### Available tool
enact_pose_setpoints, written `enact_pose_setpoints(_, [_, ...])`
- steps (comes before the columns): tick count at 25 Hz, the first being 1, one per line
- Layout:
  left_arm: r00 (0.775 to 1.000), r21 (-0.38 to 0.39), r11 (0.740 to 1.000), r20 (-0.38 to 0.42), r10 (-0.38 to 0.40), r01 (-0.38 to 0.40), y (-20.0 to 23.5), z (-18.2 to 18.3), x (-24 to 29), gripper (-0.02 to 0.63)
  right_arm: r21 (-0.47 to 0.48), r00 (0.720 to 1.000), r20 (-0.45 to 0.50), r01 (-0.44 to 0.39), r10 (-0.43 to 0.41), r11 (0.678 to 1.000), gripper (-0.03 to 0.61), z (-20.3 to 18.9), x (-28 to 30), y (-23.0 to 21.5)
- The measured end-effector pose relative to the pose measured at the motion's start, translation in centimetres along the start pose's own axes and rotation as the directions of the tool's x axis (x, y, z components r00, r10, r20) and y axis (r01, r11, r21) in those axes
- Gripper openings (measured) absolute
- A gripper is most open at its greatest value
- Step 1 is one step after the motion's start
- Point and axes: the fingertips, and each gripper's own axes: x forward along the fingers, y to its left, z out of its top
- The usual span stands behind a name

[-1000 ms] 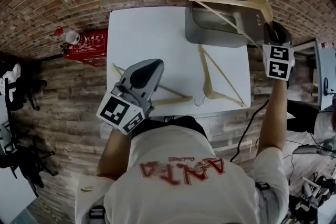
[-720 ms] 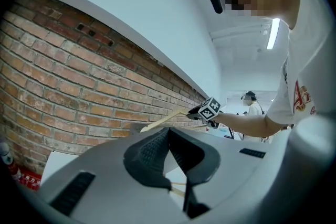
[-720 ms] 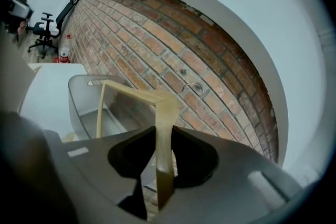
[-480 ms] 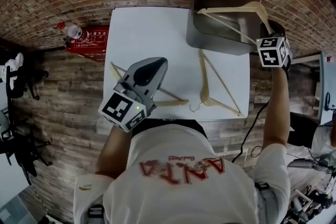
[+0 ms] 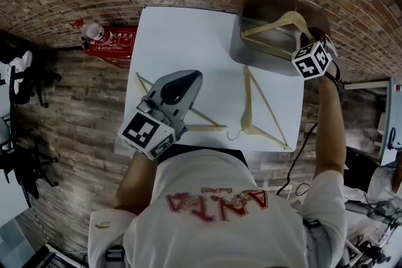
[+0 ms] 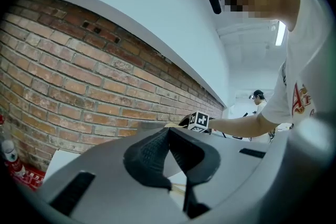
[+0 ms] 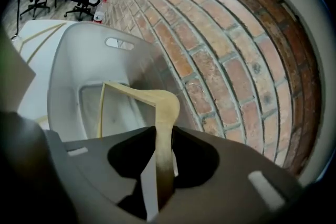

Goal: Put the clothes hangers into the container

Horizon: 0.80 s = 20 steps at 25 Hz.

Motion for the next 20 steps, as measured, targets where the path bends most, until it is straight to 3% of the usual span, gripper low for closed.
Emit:
enact_pose_setpoints(5, [1.0,0.0,1.0,0.0,0.026,-0.026,0.8,0.1,-0.4,0.009,-0.061,0.998,-0.055,-0.03,0.027,0.998,0.111,-0.2,1.6,1.4])
enact_pose_setpoints(6, [1.0,0.0,1.0,0.0,0.029,-0.029,0.8,0.1,-0.5,0.009,-0.064,0.998,-0.06,-0.036,0.033,0.997,0.137,-0.1,1.6,1.5])
enact_pose_setpoints(10, [1.0,0.005,1.0,0.005,0.025,-0.025,0.8,0.4,-1.1,0.009,-0.031,0.999,-0.02,-0.031,0.03,0.999,0.153,1.2,-0.9,1.2])
enact_pose_setpoints(13, [1.0,0.014,1.0,0.015,0.016,-0.016,0.5,1.0,-1.4,0.009,0.123,0.994,0.113,-0.018,0.004,0.992,0.101,3.4,-5.0,0.1])
enact_pose_setpoints(16, [1.0,0.025,1.0,0.018,0.006,-0.007,-0.1,1.6,-1.6,0.009,0.315,0.969,0.243,-0.039,-0.041,0.948,0.026,5.1,-9.5,-0.3])
enact_pose_setpoints(20, [1.0,0.048,0.999,0.024,-0.008,0.007,-1.0,2.6,-2.3,0.009,0.446,0.932,0.349,-0.073,-0.099,0.892,0.003,6.5,-14.6,0.5])
